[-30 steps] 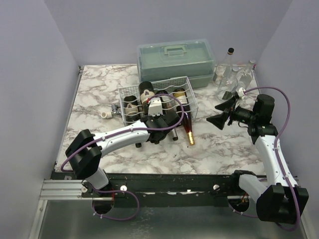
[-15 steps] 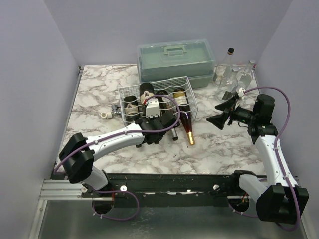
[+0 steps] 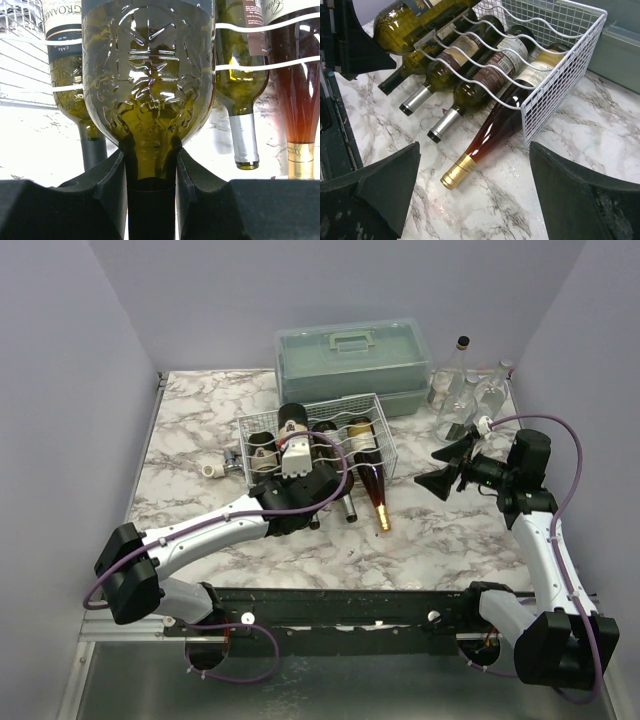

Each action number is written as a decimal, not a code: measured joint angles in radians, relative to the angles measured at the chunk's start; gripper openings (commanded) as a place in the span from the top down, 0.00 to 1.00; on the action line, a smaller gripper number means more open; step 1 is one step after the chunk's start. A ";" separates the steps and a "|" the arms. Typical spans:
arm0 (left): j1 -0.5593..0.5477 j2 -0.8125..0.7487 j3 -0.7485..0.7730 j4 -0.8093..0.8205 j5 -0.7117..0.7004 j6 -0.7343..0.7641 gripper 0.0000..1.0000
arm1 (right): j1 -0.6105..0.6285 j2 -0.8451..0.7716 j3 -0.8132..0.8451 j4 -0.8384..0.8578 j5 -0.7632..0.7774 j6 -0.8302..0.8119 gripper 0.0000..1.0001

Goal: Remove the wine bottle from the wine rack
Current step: Pick up the wine bottle from the wine rack.

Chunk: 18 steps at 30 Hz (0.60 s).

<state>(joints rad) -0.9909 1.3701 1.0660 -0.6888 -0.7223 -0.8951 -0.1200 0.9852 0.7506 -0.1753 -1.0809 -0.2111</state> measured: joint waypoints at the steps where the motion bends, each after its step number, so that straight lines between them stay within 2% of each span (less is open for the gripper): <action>1: 0.000 -0.007 -0.005 0.001 0.000 0.003 1.00 | 0.000 0.000 0.000 0.000 0.000 0.000 0.07; 18: -0.006 -0.195 -0.133 0.073 0.051 0.087 1.00 | 0.000 0.000 0.000 -0.001 0.003 -0.001 0.07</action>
<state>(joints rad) -0.9966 1.1751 0.9333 -0.6159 -0.6712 -0.8078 -0.1200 0.9852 0.7506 -0.1761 -1.0782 -0.2123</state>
